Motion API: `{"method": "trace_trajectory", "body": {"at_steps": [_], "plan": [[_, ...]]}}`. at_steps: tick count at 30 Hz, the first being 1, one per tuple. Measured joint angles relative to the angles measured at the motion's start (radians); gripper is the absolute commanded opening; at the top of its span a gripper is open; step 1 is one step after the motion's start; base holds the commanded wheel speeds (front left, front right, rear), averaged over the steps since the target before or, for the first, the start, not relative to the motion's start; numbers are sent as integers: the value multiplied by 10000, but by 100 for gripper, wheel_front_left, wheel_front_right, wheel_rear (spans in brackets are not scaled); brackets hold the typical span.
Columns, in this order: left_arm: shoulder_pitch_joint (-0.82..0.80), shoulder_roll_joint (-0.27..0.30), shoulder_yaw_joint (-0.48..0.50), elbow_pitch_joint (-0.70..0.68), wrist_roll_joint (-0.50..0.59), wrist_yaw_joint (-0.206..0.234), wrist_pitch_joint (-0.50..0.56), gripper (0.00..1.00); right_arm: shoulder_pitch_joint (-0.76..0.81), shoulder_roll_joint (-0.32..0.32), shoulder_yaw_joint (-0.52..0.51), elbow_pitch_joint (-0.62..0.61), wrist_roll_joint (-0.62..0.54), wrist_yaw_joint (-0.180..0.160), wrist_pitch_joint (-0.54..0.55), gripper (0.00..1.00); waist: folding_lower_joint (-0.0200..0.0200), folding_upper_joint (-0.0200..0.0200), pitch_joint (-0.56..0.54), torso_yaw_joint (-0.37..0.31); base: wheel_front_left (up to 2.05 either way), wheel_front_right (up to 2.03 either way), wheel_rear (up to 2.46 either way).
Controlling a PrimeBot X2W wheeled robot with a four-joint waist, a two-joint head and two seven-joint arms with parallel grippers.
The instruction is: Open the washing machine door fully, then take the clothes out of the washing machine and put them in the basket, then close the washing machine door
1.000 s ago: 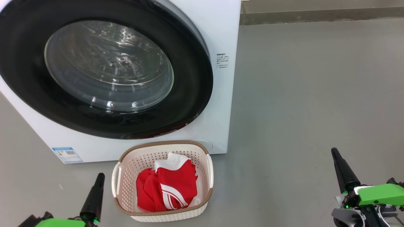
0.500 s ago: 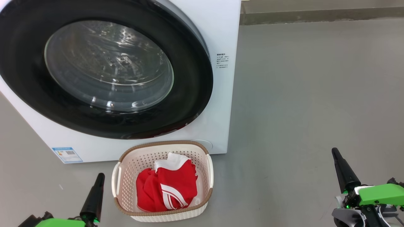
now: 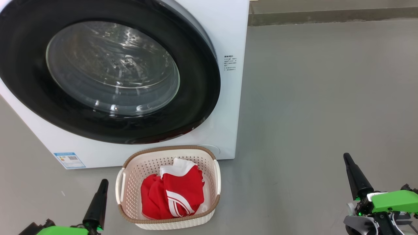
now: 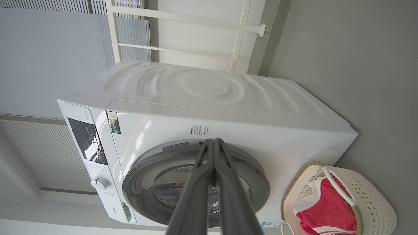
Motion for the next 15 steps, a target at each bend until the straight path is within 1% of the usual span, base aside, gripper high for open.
{"method": "trace_trajectory", "body": {"at_steps": [15], "plan": [[0,0,0,0,0,0,0,0,0,4,-19,0,0,0,48,0,-1,0,0,0,0,0,0]]}}
